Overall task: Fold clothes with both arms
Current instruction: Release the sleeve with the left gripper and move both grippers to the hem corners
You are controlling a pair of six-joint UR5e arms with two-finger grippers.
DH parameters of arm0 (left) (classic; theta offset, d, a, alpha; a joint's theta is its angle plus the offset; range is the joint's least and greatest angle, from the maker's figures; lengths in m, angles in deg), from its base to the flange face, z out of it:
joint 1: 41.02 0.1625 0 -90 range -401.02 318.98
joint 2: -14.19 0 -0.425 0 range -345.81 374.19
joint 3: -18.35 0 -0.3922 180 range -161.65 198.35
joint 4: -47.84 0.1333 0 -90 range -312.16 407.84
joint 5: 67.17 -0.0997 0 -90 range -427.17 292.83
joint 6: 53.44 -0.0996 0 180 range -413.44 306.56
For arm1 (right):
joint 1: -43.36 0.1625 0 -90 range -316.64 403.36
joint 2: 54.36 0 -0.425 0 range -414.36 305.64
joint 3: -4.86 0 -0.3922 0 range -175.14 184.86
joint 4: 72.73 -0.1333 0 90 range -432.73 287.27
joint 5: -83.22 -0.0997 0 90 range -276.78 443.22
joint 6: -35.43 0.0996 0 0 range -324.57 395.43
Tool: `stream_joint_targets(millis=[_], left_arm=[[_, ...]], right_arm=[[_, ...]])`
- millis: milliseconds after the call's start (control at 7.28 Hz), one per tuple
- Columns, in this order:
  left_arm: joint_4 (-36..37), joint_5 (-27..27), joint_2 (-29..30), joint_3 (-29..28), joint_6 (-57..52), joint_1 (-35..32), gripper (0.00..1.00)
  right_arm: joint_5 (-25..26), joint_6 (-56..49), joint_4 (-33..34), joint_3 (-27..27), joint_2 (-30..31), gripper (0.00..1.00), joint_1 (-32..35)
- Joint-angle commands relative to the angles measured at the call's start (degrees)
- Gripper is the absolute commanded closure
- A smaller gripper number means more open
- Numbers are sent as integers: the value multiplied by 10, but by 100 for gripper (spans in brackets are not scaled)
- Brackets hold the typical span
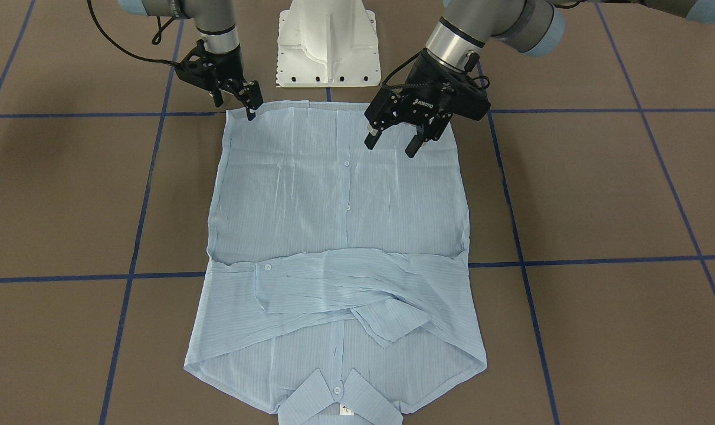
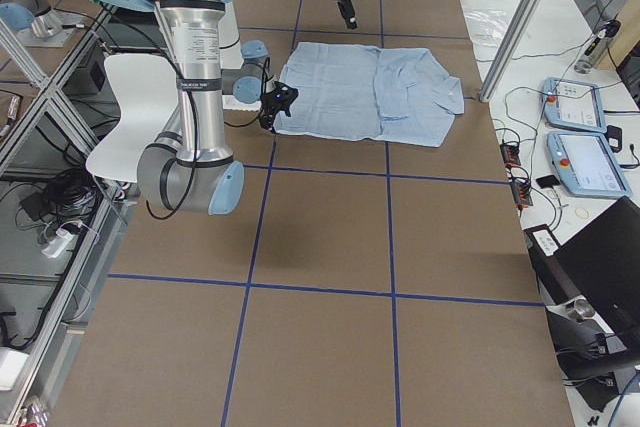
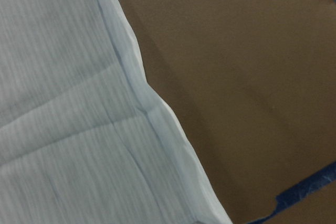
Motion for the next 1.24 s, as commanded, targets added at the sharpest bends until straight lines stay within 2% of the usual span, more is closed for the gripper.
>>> stream_joint_targets(millis=[0,687,824,1099], left_arm=[[0,-14,-2,-1,0,1,0],[0,-13,-3,-8,0,2,0],[0,-14,-3,-8,0,2,0],[0,-14,-4,-9,0,2,0]], right_arm=[[2,13,48,-20,-3,12,-15],[3,11,46,1,-6,15,-23],[4,11,46,2,-5,24,-22],[19,7,46,2,-6,27,-23]])
